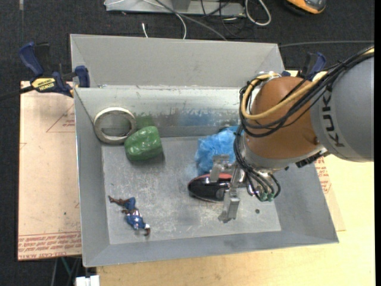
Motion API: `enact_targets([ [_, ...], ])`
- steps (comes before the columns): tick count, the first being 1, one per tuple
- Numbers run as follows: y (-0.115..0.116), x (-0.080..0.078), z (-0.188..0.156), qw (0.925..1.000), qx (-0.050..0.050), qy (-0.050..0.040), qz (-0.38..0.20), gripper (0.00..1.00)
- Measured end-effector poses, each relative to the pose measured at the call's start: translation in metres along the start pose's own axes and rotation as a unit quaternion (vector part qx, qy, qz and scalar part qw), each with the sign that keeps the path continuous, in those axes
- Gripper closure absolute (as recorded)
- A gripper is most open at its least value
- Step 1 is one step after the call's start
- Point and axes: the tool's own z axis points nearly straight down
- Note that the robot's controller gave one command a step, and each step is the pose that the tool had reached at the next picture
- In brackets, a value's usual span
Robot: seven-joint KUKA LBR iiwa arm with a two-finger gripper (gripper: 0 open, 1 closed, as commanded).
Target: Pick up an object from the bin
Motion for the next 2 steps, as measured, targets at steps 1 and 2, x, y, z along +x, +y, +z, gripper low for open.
enact_targets([
  [1,0.0,-0.002,-0.004,1.0,0.0,-0.004,0.001,0.0],
  [2,-0.05,-0.082,0.108,0.9955,0.0,-0.0065,-0.094,0.0],
])
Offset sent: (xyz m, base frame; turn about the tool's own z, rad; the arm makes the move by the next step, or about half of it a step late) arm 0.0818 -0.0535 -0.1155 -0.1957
